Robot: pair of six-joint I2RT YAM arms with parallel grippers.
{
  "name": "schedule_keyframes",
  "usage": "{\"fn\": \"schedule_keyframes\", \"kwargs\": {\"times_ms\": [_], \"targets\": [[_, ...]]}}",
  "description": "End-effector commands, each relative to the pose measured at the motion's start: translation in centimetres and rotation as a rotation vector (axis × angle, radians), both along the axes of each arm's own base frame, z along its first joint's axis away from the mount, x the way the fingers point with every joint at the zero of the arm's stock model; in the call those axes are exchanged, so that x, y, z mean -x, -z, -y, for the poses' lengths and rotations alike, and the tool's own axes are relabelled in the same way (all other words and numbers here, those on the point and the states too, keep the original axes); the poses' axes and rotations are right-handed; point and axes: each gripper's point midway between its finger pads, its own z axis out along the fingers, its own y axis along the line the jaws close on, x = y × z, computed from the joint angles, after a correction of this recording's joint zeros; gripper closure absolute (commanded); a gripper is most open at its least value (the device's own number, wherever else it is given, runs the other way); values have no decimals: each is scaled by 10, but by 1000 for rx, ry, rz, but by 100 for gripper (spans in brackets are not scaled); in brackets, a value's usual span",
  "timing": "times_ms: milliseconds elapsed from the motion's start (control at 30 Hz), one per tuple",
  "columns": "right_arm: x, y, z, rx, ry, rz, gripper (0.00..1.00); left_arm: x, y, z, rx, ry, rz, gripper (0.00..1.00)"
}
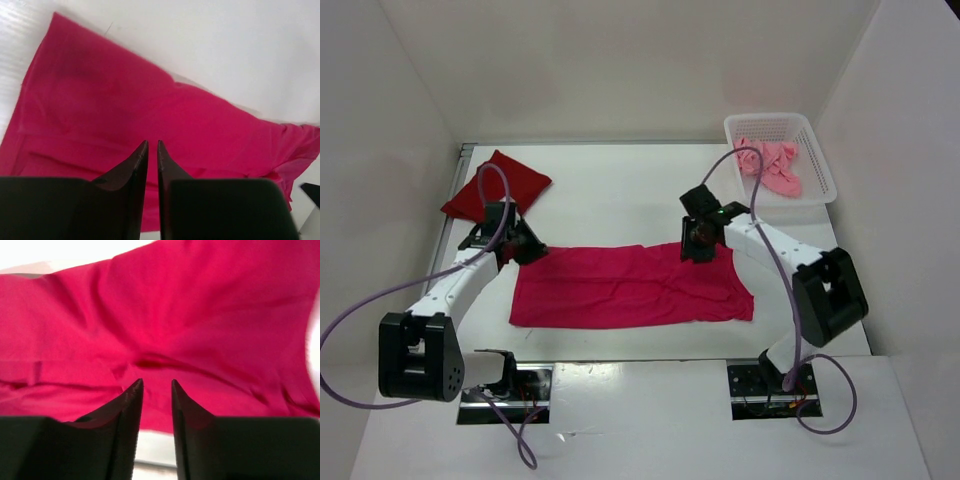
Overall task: Fold and stack the t-shirts
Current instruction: Fold the other side of the tshirt into a rectangle
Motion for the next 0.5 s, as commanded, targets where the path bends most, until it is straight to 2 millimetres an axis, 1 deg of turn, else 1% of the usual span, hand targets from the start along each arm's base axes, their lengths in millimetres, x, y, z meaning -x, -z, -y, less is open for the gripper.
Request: {"fn": "schedule_keyframes", "kwargs": {"times_ms": [0, 33, 67, 100, 133, 167, 200, 233, 267, 300, 333, 367, 400, 433, 467], "targets": [[-22, 13, -30, -32, -48, 59, 58, -21, -2, 10, 34, -7, 72, 81], [-21, 16, -40, -33, -73, 60, 56, -23, 1, 10, 34, -7, 70, 81], [-23, 25, -41, -16, -84, 41, 54, -23, 9, 10, 33, -7, 45, 81], [-17, 30, -49, -8, -110, 28, 53, -22, 14, 12, 40, -2, 36, 81], [-21, 31, -48, 4, -103, 35, 51, -19, 21, 12, 44, -9, 11, 81], [-22, 31, -51, 14, -108, 41, 50, -20, 20, 14, 52, -3, 20, 81], [-22, 36, -50, 21, -108, 29, 50, -20, 20, 14, 52, -3, 21, 81], [-23, 36, -48, 34, -111, 36, 48, -19, 22, 15, 59, 3, 19, 81], [-22, 40, -48, 40, -111, 27, 48, -19, 22, 15, 59, 3, 19, 81], [-21, 45, -43, 66, -104, 16, 48, -21, 21, 15, 60, 3, 28, 81], [-20, 45, -44, 78, -117, 23, 48, -21, 21, 15, 60, 3, 28, 81], [-16, 46, -45, 84, -127, 14, 52, -18, 24, 15, 59, 3, 19, 81], [-14, 50, -42, 102, -124, 1, 58, -18, 24, 15, 59, 3, 19, 81], [-11, 51, -40, 111, -125, -13, 66, -18, 24, 15, 59, 3, 19, 81], [-9, 44, -41, 116, -123, 1, 71, -18, 24, 15, 59, 3, 19, 81]]}}
